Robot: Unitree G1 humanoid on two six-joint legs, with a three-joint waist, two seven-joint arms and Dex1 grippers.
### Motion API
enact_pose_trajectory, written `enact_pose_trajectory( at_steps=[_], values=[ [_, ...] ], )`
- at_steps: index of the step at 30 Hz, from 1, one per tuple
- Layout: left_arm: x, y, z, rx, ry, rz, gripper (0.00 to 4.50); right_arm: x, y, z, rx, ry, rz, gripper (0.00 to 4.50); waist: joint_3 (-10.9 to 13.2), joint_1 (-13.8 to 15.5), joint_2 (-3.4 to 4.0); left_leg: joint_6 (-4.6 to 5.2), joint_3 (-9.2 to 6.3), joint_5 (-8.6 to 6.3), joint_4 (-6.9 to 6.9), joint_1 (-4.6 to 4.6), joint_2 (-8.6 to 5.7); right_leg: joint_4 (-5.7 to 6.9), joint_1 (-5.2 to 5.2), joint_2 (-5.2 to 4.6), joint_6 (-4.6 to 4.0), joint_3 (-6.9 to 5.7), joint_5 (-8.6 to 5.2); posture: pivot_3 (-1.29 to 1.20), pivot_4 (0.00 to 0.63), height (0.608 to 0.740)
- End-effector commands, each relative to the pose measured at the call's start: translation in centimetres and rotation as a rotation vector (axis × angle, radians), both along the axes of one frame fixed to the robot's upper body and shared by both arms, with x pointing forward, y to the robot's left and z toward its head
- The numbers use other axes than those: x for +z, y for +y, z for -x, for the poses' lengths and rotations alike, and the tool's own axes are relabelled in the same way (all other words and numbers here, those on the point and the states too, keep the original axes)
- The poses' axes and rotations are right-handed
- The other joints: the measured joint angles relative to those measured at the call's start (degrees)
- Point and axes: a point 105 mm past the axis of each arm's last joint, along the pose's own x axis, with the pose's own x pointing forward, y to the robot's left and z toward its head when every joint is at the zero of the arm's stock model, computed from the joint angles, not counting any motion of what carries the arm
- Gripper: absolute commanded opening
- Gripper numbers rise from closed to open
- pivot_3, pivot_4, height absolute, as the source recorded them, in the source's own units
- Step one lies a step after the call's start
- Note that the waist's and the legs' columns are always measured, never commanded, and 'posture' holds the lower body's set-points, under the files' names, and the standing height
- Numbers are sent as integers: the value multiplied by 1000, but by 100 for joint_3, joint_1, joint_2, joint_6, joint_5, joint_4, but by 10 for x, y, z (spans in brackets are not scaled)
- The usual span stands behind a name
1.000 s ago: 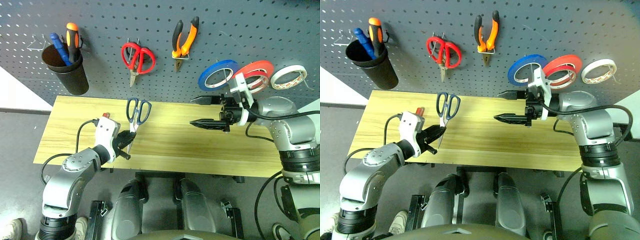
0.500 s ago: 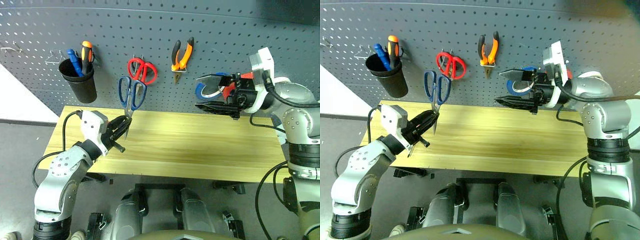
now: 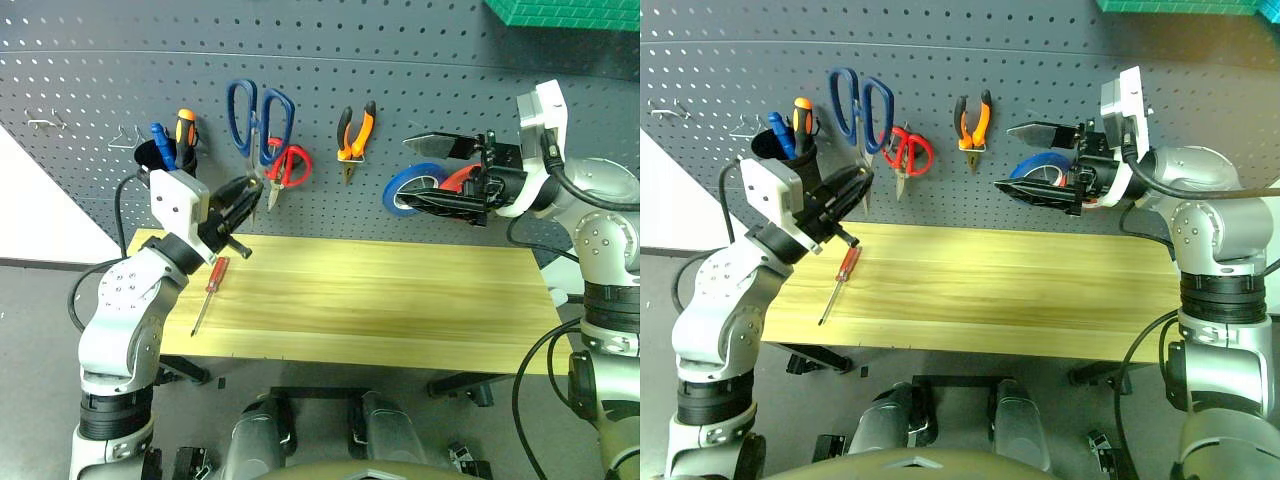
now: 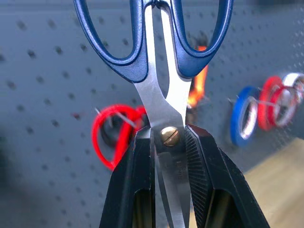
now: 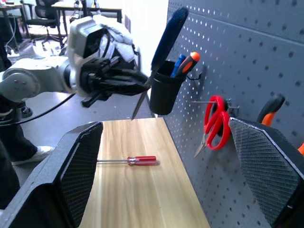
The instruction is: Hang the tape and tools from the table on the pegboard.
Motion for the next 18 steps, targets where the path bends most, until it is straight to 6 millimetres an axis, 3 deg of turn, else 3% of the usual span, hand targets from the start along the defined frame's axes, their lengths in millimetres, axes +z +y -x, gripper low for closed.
enact_pose_trajectory(
  at_steps=[1,9,18],
  values=[
    [-3,-3,-1,8,9,-12,551,14,-3,5,-1,-66,-6,4500,-25,-23,-1,-1,0,0,0,3,0,1,1,0,0,0,0,-125,30,730],
    [-43,-9,4,-1,171,-50,551,10,-8,4,-26,-59,21,4500,-48,-121,4,-2,-5,1,5,5,3,13,2,4,0,0,-1,-139,43,730],
    [-49,-15,-12,31,205,-51,551,10,-8,4,-26,-42,23,4500,-61,-116,13,1,-5,1,13,6,3,15,6,4,0,2,-1,-152,54,730]
  ],
)
